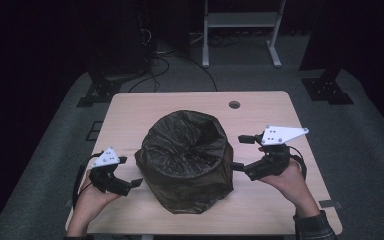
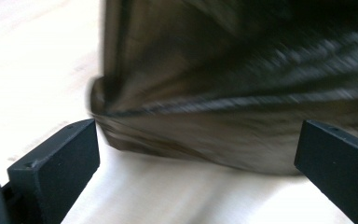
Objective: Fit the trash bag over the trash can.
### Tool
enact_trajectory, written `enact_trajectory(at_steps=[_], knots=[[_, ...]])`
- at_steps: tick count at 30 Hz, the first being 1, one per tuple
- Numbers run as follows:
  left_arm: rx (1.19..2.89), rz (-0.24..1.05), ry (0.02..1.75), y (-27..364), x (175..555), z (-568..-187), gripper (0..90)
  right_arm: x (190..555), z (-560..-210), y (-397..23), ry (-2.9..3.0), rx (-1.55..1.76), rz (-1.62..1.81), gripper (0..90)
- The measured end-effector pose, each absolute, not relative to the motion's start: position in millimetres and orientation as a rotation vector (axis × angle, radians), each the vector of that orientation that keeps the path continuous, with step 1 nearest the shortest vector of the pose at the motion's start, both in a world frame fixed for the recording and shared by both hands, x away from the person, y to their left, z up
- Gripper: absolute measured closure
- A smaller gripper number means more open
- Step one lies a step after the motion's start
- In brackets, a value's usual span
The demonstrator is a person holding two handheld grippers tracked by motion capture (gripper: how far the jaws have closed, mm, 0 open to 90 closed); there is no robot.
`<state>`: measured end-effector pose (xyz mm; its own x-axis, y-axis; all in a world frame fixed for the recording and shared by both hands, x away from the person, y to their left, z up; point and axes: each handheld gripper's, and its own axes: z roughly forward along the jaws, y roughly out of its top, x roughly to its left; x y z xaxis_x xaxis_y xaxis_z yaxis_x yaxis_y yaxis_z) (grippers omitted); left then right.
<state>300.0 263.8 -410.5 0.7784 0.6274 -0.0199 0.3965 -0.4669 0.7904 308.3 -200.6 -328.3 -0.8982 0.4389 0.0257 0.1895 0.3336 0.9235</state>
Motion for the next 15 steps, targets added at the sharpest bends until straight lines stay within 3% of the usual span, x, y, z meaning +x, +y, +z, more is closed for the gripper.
enact_trajectory(at_steps=[15], knots=[[2.253,0.318,0.646,249.8,276.3,-453.5,0.0,322.6,-295.8,-177.1,2.393,0.522,1.585,10.7]])
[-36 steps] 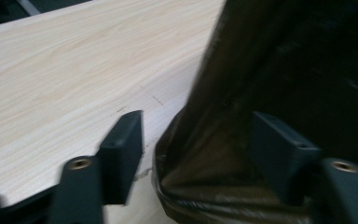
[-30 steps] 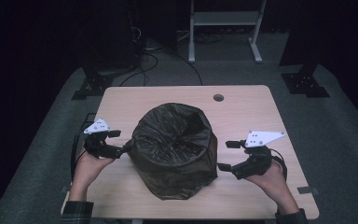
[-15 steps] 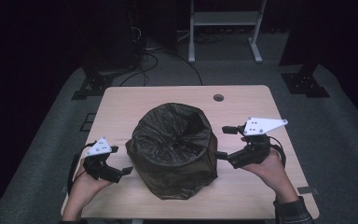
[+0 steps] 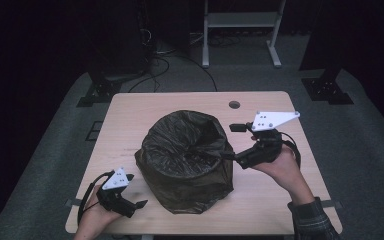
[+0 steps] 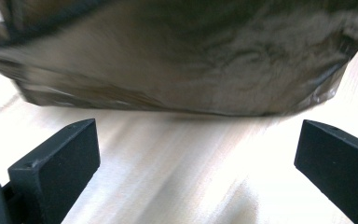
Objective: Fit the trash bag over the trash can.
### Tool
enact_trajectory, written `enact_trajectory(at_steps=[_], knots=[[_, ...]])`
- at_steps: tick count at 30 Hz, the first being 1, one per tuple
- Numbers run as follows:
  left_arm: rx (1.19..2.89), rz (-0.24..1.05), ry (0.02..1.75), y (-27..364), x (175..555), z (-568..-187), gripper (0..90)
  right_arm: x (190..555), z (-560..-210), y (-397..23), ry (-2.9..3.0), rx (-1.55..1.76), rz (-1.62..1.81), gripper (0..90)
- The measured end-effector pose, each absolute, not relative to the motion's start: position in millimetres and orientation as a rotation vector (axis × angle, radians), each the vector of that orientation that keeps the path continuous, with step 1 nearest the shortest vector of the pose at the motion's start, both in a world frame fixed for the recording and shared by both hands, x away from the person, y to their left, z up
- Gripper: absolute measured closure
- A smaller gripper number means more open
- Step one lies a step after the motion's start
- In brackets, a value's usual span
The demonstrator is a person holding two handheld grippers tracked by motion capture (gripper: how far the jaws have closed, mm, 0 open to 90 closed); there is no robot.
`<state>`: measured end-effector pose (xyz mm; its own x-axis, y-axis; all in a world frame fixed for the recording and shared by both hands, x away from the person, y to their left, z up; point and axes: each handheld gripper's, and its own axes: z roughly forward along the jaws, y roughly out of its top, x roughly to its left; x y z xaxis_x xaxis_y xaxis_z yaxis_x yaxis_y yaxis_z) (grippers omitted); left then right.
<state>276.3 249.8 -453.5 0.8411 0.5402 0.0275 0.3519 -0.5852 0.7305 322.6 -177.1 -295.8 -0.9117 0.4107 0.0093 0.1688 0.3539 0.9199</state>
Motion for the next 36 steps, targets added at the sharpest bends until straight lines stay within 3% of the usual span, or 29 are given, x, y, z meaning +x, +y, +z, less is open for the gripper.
enact_trajectory(at_steps=[9,19,36], knots=[[2.316,0.286,0.648,244.3,277.1,-478.0,0.0,332.3,-285.8,-153.6,2.439,0.486,1.547,10.7],[2.28,0.28,0.632,243.7,278.3,-483.7,0.0,344.9,-286.1,-122.1,2.53,0.452,1.449,10.7],[2.278,0.281,0.635,243.5,278.2,-483.8,0.0,364.7,-312.7,-70.1,2.699,0.397,1.102,11.3]])
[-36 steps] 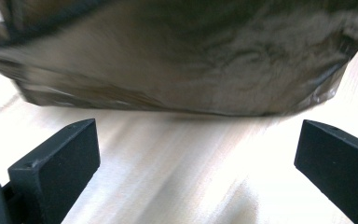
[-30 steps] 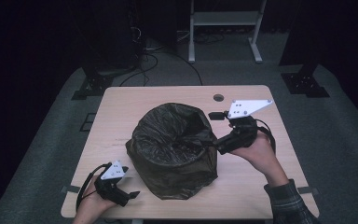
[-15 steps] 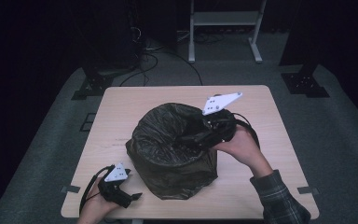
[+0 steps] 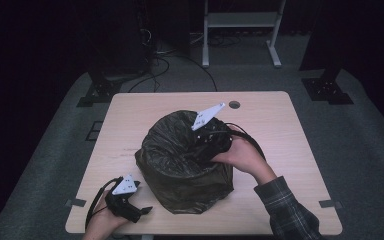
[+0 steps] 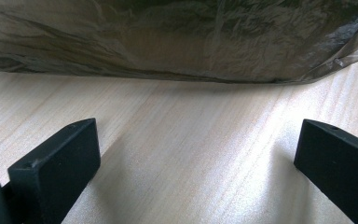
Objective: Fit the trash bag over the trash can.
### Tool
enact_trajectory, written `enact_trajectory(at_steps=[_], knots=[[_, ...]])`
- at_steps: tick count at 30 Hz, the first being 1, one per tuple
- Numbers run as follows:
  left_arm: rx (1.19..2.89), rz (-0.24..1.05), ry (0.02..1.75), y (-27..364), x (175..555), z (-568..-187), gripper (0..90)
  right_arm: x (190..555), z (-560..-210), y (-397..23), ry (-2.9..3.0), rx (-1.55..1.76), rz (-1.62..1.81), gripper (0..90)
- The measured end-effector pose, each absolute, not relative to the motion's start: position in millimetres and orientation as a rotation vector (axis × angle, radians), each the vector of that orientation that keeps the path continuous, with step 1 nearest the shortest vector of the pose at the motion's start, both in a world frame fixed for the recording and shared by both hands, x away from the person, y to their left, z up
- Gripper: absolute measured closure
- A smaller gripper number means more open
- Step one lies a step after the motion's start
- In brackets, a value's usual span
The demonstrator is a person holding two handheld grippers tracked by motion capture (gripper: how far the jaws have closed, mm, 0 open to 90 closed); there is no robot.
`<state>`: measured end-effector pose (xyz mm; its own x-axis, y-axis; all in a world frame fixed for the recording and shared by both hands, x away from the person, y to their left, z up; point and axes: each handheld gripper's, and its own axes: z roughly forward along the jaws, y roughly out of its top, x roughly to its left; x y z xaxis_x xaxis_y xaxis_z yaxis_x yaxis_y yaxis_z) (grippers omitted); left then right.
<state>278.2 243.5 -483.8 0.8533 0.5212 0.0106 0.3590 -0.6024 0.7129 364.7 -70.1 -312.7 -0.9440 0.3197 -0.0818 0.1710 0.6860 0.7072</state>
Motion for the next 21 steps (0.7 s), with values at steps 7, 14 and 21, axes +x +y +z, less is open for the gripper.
enact_trajectory(at_steps=[7,14,21], knots=[[2.278,0.28,0.636,243.5,278.1,-483.8,0.0,363.8,-318.8,-58.5,2.746,0.358,0.957,11.2],[2.278,0.281,0.635,243.5,278.1,-483.8,0.0,363.6,-320.8,-52.6,2.823,0.366,0.847,11.6],[2.279,0.281,0.637,243.5,278.1,-483.8,0.0,363.7,-311.3,-58.6,2.792,0.383,0.927,10.7]])
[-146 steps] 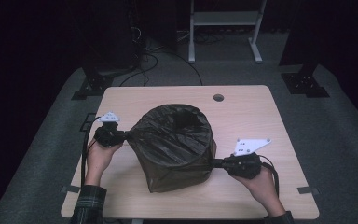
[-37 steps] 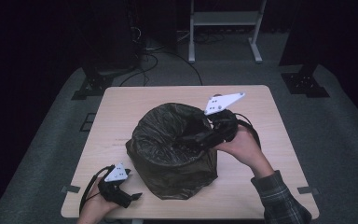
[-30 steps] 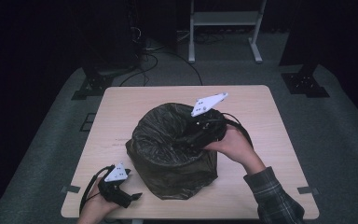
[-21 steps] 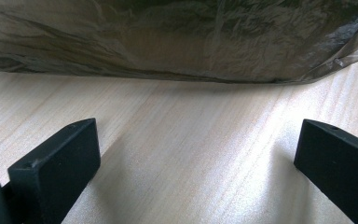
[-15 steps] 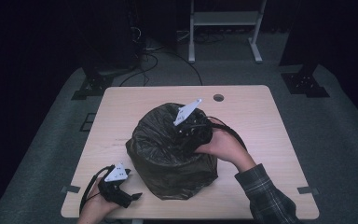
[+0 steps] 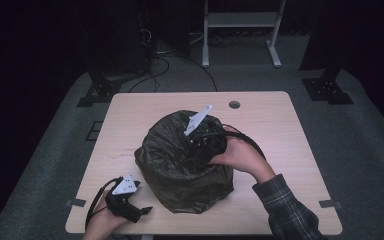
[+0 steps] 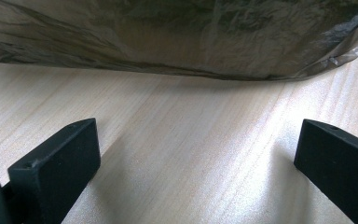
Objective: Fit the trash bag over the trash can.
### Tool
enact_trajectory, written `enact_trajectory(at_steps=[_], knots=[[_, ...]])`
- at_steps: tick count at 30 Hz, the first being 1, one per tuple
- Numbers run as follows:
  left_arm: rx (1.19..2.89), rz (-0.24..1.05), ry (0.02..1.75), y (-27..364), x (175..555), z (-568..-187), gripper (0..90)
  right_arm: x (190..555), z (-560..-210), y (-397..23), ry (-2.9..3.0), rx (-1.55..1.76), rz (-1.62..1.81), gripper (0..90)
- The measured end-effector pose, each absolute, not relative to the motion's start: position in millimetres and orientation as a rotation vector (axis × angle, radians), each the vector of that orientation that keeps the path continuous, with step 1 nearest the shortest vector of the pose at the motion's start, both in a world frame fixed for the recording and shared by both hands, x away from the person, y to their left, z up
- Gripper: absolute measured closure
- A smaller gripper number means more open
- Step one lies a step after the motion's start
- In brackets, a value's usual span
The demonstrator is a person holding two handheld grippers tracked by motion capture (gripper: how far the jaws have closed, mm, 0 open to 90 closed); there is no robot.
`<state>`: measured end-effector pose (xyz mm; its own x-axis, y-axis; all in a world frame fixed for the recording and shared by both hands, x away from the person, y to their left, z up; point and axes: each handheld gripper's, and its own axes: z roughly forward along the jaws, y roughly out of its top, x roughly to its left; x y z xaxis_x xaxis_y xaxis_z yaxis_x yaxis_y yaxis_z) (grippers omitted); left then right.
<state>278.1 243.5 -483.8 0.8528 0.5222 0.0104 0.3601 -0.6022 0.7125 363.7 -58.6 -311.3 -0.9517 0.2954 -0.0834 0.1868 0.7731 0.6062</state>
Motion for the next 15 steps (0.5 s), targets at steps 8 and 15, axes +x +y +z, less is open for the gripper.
enact_trajectory(at_steps=[8,15], knots=[[2.278,0.281,0.637,243.4,278.1,-483.8,0.0,365.9,-281.9,-53.4,2.713,0.363,1.117,10.7],[2.278,0.281,0.638,243.4,278.1,-483.8,0.0,373.8,-277.9,-24.3,2.73,0.326,1.196,10.7]])
